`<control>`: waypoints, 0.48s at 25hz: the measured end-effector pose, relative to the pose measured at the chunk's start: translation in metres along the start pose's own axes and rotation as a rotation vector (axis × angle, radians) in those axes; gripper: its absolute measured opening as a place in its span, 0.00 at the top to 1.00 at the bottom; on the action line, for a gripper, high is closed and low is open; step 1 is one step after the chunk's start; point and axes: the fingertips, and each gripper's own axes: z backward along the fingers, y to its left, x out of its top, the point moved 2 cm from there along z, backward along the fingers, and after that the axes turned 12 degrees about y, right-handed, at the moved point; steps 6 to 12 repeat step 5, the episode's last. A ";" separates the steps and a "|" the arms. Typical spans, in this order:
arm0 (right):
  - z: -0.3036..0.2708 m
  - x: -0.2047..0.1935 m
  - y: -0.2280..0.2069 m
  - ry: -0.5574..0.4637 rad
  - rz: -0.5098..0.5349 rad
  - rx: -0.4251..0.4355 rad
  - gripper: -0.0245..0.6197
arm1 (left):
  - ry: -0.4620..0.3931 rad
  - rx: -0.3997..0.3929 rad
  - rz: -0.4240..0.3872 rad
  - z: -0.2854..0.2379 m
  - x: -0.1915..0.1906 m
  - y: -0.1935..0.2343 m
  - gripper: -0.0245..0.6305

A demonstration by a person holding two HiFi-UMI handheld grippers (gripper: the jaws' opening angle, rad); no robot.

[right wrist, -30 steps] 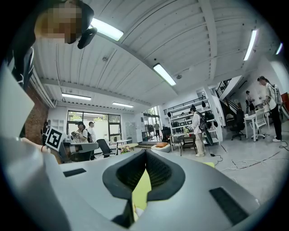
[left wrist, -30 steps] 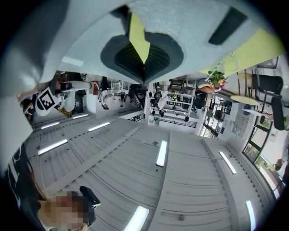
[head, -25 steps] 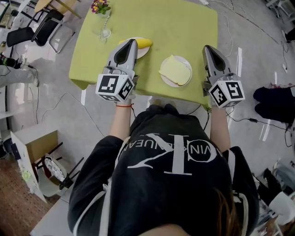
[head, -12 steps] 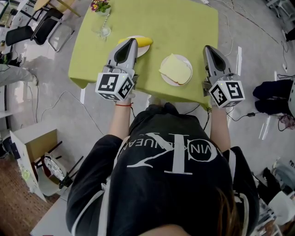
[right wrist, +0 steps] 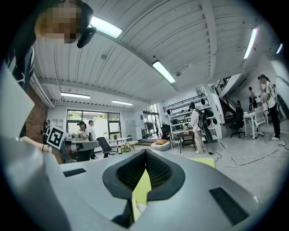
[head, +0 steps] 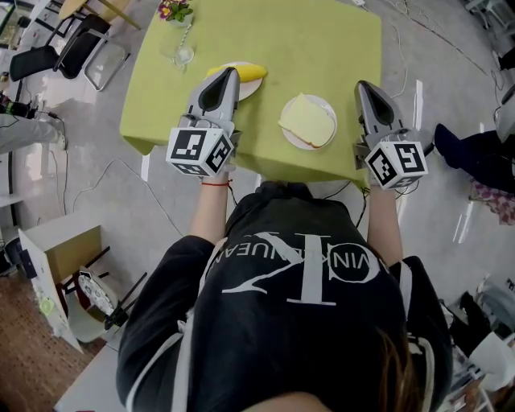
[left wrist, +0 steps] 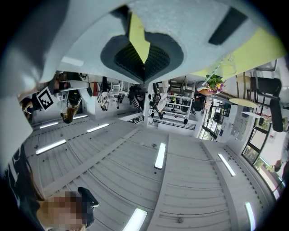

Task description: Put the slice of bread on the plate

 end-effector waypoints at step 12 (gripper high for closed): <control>-0.007 -0.005 -0.001 0.010 -0.008 0.005 0.96 | 0.005 0.002 0.005 -0.003 -0.003 0.006 0.95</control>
